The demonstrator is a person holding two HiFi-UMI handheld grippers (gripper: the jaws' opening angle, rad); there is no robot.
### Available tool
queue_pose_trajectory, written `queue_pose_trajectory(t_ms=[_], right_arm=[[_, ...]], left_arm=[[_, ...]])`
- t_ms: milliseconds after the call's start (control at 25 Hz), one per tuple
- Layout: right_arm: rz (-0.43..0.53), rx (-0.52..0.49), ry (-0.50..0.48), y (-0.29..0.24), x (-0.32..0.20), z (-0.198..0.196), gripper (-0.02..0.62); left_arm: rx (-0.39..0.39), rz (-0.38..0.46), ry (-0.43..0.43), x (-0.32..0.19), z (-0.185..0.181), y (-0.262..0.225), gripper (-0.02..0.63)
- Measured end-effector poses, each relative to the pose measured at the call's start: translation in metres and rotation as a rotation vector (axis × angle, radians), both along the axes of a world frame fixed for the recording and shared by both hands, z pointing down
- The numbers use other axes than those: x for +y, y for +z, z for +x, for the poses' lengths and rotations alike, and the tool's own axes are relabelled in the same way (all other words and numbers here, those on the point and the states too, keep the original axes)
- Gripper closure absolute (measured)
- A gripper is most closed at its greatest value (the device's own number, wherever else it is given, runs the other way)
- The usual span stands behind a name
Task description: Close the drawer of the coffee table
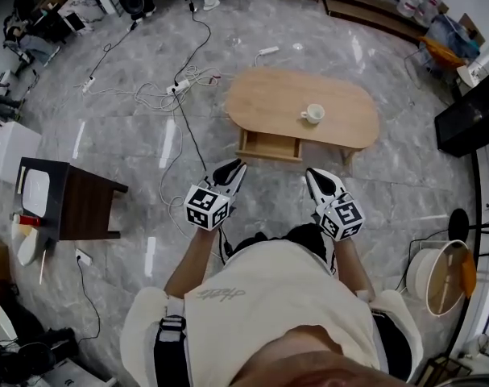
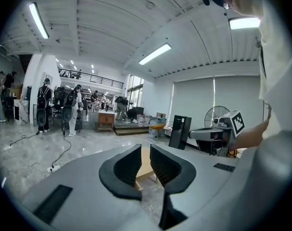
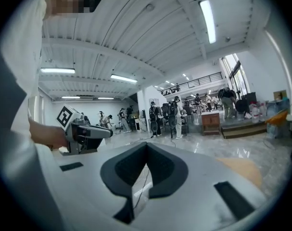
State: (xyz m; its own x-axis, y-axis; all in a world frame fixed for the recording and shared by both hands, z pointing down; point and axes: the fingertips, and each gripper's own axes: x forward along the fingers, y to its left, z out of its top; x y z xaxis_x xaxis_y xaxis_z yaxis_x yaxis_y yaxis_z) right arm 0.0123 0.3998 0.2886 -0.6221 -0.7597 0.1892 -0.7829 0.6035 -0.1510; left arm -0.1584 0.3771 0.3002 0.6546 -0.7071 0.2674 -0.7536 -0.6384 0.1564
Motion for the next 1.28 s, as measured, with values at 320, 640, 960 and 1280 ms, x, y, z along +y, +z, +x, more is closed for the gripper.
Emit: queue_pose_trajectory(t_ms=[320,640,960,1280], right_arm=[[-0.045,-0.017,-0.019,0.021,-0.026,0.0,0.601],[-0.03,0.04,-0.075,0.035,-0.091,0.019,0.601],[-0.029,-0.013,-0.123,0.043,-0.162,0.056,0.601],[-0.061,-0.035,-0.142,0.061,-0.208,0.078,0.601]], left_arm=[[-0.001,-0.055,-0.007,-0.027,0.008,0.026,0.543],[-0.021,-0.043,-0.025,-0.091,0.037,0.013,0.543],[-0.049,-0.036,-0.023,-0.158,0.093,0.009,0.543],[-0.049,-0.058,-0.05,-0.206,0.119,0.019,0.543]])
